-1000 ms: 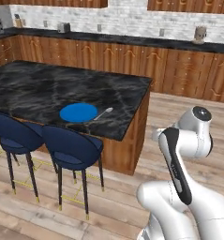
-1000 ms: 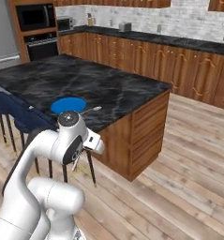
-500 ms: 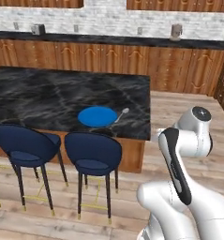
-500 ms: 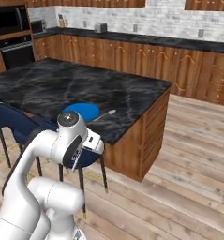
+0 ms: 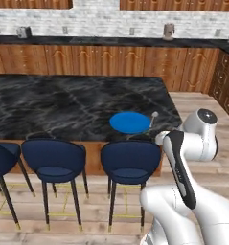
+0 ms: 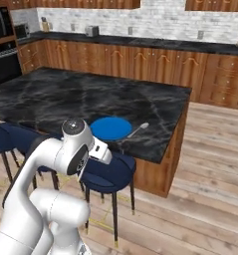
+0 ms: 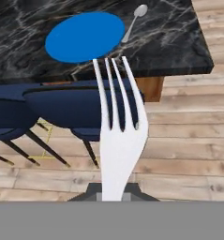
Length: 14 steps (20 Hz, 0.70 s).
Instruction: Take the fork and place it on the left side of the plate. Then take the spoon and place it on the right side of the plate. Make sure they're directly next to the plate.
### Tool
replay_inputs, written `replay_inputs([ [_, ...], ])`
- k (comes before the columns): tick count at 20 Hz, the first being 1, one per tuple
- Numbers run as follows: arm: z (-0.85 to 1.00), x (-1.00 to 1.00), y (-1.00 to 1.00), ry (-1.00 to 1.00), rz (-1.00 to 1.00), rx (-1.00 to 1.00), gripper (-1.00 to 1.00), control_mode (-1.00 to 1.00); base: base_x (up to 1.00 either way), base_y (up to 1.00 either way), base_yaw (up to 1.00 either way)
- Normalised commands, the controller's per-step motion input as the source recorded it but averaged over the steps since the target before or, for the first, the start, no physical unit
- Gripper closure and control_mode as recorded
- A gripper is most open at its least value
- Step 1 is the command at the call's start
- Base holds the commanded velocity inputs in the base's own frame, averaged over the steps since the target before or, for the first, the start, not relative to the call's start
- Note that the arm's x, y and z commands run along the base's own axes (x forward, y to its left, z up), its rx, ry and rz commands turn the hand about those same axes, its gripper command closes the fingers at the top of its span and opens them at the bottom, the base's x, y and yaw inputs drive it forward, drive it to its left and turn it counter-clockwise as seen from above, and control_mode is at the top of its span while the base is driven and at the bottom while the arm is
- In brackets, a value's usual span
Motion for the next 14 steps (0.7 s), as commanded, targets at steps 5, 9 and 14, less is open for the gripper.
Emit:
replay_inputs([
  [5, 0.0, 0.0, 0.0, 0.0, 0.0, 0.0, 1.0, 1.0, 0.23, 0.74, -0.2],
  [9, 0.0, 0.0, 0.0, 0.0, 0.0, 0.0, 1.0, 1.0, 0.4, 0.52, -0.13],
  [14, 0.0, 0.0, 0.0, 0.0, 0.0, 0.0, 1.0, 1.0, 0.42, 0.49, -0.13],
])
